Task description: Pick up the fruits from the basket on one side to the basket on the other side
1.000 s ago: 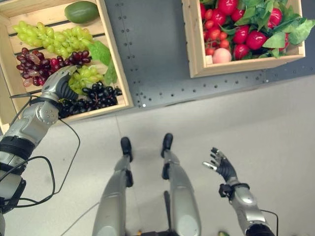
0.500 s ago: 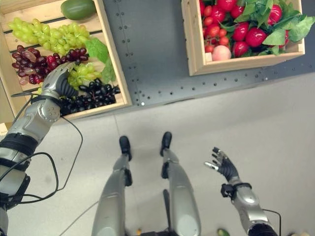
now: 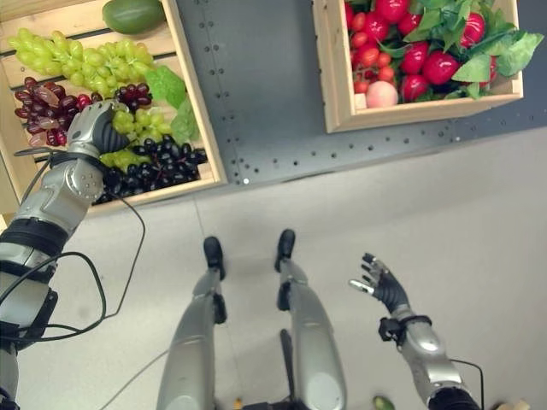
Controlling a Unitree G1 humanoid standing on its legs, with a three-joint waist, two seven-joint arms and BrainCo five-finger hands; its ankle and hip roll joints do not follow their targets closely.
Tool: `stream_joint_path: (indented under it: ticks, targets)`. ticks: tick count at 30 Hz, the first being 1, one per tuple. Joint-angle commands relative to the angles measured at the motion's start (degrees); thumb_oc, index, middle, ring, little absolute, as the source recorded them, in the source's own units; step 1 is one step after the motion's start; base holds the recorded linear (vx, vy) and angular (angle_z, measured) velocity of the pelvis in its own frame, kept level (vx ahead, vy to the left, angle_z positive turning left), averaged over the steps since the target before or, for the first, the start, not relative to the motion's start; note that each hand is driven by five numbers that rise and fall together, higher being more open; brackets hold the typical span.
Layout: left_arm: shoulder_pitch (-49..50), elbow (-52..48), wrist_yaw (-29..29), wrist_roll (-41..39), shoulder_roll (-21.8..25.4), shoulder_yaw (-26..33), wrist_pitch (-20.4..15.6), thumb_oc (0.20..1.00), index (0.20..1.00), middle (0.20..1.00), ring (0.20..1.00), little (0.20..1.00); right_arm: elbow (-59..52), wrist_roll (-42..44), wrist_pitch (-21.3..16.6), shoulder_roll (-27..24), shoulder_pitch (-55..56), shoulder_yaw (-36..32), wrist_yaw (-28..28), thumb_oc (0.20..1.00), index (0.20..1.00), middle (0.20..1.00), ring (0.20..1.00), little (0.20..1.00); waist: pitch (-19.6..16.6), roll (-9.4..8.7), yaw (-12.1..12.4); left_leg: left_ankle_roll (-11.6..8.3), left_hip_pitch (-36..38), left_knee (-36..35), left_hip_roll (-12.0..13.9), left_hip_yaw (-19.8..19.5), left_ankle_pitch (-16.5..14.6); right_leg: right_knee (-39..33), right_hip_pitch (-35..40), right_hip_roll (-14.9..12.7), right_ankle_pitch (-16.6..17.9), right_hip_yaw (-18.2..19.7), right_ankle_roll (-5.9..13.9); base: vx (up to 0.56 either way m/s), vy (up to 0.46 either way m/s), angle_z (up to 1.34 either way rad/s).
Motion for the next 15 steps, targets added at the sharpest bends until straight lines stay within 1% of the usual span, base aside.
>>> stream_joint_path:
  ticks: [1,15]
  targets:
    - [6.8,9.3,-5.8,2.6,-5.6,-6.6,2.2,0.2,0.2,0.2,0.2,0.2,-4.3,1.6,-2.5,-2.5,1.4,0.4,0.0,1.0,1.0,1.0,1.0,1.0,0.9,-2.71,-1.7,2.99,-0.8,6.8,-2.1,0.2,-9.3,0.0,0.5,1.2,-0.7,-1.4,4.65,0.0,0.0,0.0]
    - [7.5,9.5,-6.1,2.0,-6.1,-6.1,2.1,0.2,0.2,0.2,0.2,0.2,-5.7,2.4,-2.8,-2.6,1.6,-0.1,-0.1,1.0,1.0,1.0,1.0,1.0,1.1,-2.75,-1.6,2.95,-0.7,6.6,-2.1,0.1,-9.1,-0.3,0.6,1.2,-0.5,-1.6,4.66,0.0,0.0,0.0]
